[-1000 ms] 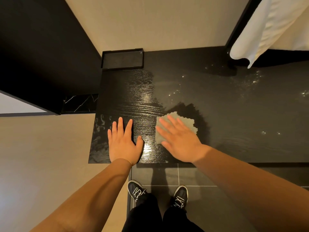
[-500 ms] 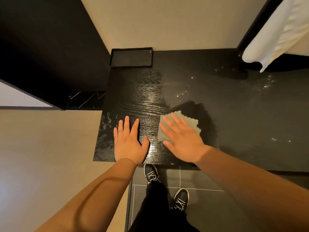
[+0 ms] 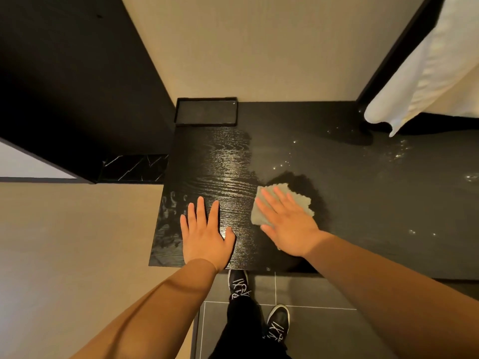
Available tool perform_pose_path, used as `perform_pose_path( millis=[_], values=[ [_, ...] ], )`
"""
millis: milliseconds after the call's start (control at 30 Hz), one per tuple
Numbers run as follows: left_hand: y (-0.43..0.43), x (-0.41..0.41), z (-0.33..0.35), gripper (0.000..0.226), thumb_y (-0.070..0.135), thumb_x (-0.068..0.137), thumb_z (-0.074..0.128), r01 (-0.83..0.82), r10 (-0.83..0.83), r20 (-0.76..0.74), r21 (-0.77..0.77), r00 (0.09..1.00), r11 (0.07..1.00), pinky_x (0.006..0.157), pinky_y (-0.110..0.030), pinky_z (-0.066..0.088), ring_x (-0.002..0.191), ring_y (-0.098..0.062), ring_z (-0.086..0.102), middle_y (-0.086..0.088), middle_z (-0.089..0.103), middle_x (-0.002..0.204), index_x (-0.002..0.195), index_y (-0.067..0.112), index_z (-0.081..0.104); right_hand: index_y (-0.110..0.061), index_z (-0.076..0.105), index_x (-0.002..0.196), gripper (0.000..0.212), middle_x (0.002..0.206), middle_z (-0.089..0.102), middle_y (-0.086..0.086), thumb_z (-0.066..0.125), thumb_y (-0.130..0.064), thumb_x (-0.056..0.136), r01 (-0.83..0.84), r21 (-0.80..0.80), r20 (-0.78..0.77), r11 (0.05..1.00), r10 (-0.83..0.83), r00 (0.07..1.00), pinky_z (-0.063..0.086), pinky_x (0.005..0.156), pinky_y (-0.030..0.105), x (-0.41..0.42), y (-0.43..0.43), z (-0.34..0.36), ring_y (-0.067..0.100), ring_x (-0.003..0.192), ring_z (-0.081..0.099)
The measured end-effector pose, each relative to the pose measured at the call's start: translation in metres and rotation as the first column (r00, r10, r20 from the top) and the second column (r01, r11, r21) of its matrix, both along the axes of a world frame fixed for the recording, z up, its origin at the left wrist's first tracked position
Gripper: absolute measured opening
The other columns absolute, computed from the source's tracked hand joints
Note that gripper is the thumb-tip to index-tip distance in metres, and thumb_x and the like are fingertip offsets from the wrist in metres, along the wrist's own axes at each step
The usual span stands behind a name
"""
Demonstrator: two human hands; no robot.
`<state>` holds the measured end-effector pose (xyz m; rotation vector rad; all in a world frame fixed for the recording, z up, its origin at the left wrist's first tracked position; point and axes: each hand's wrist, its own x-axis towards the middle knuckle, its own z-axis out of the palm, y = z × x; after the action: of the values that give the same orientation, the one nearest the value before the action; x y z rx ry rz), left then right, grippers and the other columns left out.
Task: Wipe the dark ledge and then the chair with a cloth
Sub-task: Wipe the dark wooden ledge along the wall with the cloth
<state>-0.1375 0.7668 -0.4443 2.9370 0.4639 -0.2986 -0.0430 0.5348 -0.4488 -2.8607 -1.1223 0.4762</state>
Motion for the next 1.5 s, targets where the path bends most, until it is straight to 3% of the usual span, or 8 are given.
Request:
perform_pose_path(
  millis=[267, 500, 767, 1033, 1233, 1333, 1400, 1500],
  values=[
    [0.011, 0.026, 0.015, 0.072, 0.059, 0.091, 0.041, 0.037, -0.037, 0.036, -0.021, 0.999, 0.999, 0.128, -0.058, 0.015, 0.15, -0.036, 0.029, -0.017, 0.036, 0.161, 0.154, 0.024, 0.042, -0.017, 0.003, 0.164, 0.069, 0.171, -0.007, 0.012, 0.017, -0.051, 0.106, 0.531, -0.034, 0.034, 0.847, -0.53, 0.847, -0.002, 0.128, 0.051, 0.04, 0.007, 0.005, 0.04, 0.156, -0.009],
    [0.045, 0.102, 0.007, 0.07, 0.054, 0.099, 0.047, 0.158, -0.153, 0.09, -0.058, 0.984, 0.986, 0.13, -0.054, 0.011, 0.159, -0.034, 0.015, -0.011, 0.017, 0.173, 0.162, 0.027, 0.032, -0.022, 0.015, 0.164, 0.068, 0.173, 0.002, 0.001, 0.026, -0.054, 0.105, -0.013, 0.077, 0.024, 0.997, 0.011, 1.0, 0.005, 0.129, 0.048, 0.024, 0.026, -0.008, 0.027, 0.159, -0.005],
    [0.052, 0.125, -0.004, 0.076, 0.059, 0.095, 0.036, 0.268, -0.265, 0.092, -0.02, 0.96, 0.963, 0.131, -0.054, 0.008, 0.162, -0.031, 0.006, -0.004, 0.012, 0.176, 0.165, 0.031, 0.024, -0.012, 0.022, 0.162, 0.07, 0.17, 0.015, 0.012, 0.024, -0.047, 0.102, 0.498, 0.001, 0.142, 0.867, -0.494, 0.858, 0.014, 0.126, 0.049, 0.078, 0.022, -0.004, 0.036, 0.155, 0.012],
    [0.054, 0.128, -0.005, 0.079, 0.059, 0.092, 0.036, 0.269, -0.268, 0.034, -0.041, 0.963, 0.962, 0.13, -0.055, 0.005, 0.162, -0.032, 0.003, -0.004, 0.008, 0.176, 0.166, 0.032, 0.024, -0.021, 0.021, 0.163, 0.065, 0.171, 0.013, 0.0, 0.032, -0.049, 0.106, 0.015, 0.093, 0.056, 0.996, -0.021, 0.998, 0.013, 0.127, 0.048, 0.066, 0.033, 0.0, 0.027, 0.158, 0.001],
    [0.054, 0.131, -0.005, 0.079, 0.058, 0.093, 0.036, 0.276, -0.276, 0.016, -0.049, 0.961, 0.96, 0.13, -0.054, 0.0, 0.162, -0.032, -0.001, -0.004, 0.004, 0.177, 0.166, 0.033, 0.021, -0.016, 0.023, 0.161, 0.065, 0.169, 0.013, 0.007, 0.021, -0.048, 0.105, 0.538, 0.03, 0.083, 0.842, -0.539, 0.838, 0.007, 0.127, 0.05, 0.087, 0.05, 0.01, 0.033, 0.157, 0.001],
    [0.056, 0.13, -0.006, 0.079, 0.057, 0.092, 0.04, 0.275, -0.274, 0.023, -0.059, 0.961, 0.96, 0.13, -0.055, 0.002, 0.162, -0.033, 0.002, -0.005, 0.008, 0.176, 0.165, 0.031, 0.026, -0.016, 0.036, 0.157, 0.059, 0.163, 0.031, 0.013, 0.026, -0.046, 0.108, 0.303, -0.059, 0.019, 0.951, -0.302, 0.953, -0.008, 0.125, 0.05, 0.072, 0.078, 0.02, 0.038, 0.155, 0.009],
    [0.057, 0.13, -0.007, 0.079, 0.057, 0.092, 0.039, 0.276, -0.275, 0.026, -0.063, 0.961, 0.959, 0.13, -0.055, 0.002, 0.162, -0.033, 0.002, -0.005, 0.008, 0.176, 0.165, 0.03, 0.027, -0.022, 0.034, 0.159, 0.06, 0.167, 0.028, 0.004, 0.029, -0.05, 0.107, 0.04, 0.025, 0.044, 0.999, -0.041, 0.998, -0.001, 0.127, 0.049, 0.062, 0.076, 0.018, 0.033, 0.157, 0.011],
    [0.056, 0.131, -0.005, 0.079, 0.058, 0.092, 0.036, 0.279, -0.278, 0.026, -0.069, 0.96, 0.958, 0.13, -0.055, 0.002, 0.162, -0.033, 0.002, -0.005, 0.007, 0.176, 0.165, 0.03, 0.027, -0.025, 0.023, 0.163, 0.065, 0.171, 0.015, -0.001, 0.031, -0.054, 0.105, 0.028, 0.049, 0.044, 0.998, -0.031, 0.999, 0.013, 0.127, 0.049, 0.08, 0.054, 0.005, 0.028, 0.158, 0.005]
  ],
)
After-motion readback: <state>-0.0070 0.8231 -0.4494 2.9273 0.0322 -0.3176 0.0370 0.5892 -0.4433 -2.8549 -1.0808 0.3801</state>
